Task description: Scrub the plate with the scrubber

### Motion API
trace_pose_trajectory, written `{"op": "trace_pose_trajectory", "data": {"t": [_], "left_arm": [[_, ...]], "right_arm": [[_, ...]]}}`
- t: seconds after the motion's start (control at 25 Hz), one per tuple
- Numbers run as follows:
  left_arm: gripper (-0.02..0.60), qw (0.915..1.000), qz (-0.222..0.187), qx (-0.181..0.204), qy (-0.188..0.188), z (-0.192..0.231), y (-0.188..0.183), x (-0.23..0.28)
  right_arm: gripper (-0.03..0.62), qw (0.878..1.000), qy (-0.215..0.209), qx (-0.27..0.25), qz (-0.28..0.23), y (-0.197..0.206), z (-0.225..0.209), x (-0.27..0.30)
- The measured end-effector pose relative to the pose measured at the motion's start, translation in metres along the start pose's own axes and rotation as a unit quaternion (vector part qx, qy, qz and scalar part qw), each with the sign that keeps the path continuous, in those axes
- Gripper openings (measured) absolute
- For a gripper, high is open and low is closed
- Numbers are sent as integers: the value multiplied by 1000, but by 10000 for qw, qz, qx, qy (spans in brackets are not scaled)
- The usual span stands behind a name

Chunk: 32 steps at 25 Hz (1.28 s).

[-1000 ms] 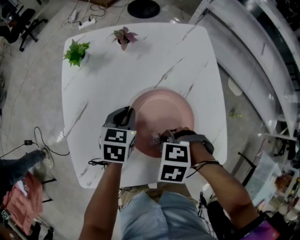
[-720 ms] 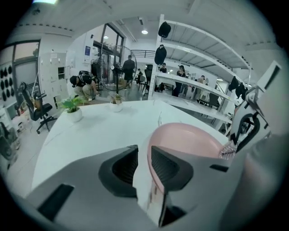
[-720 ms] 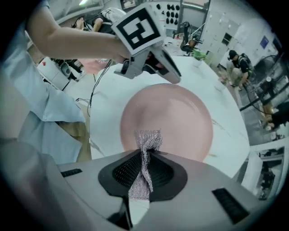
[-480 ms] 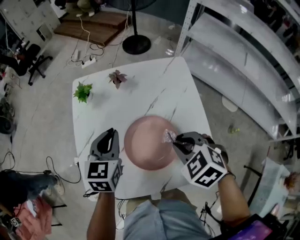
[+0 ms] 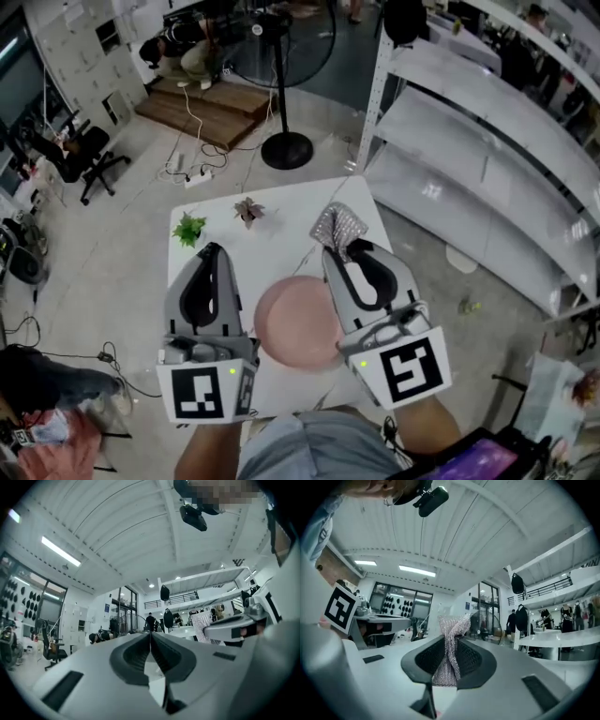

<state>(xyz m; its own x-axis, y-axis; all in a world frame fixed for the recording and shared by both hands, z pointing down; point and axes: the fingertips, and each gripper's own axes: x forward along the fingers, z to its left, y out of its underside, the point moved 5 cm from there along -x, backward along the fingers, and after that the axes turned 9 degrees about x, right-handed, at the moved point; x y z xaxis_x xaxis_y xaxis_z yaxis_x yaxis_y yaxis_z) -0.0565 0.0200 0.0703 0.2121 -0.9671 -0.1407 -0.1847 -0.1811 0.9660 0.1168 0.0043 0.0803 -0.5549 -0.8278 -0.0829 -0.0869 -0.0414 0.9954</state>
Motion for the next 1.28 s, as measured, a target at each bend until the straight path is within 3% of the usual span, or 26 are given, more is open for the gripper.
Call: {"op": "trace_pose_trajectory", "data": {"t": [0.36, 0.76, 1.28], "left_arm": [[8, 9997, -221, 58, 23, -16, -21, -4], [8, 9997, -110, 127, 155, -26, -15, -2], [8, 9990, -302, 152, 299, -36, -27, 0]], "right_arm": [[67, 9996, 192, 47, -190, -8, -3, -7], [67, 9992, 238, 89, -313, -7, -6, -6], [67, 9989, 309, 75, -333, -12, -6, -14]]}}
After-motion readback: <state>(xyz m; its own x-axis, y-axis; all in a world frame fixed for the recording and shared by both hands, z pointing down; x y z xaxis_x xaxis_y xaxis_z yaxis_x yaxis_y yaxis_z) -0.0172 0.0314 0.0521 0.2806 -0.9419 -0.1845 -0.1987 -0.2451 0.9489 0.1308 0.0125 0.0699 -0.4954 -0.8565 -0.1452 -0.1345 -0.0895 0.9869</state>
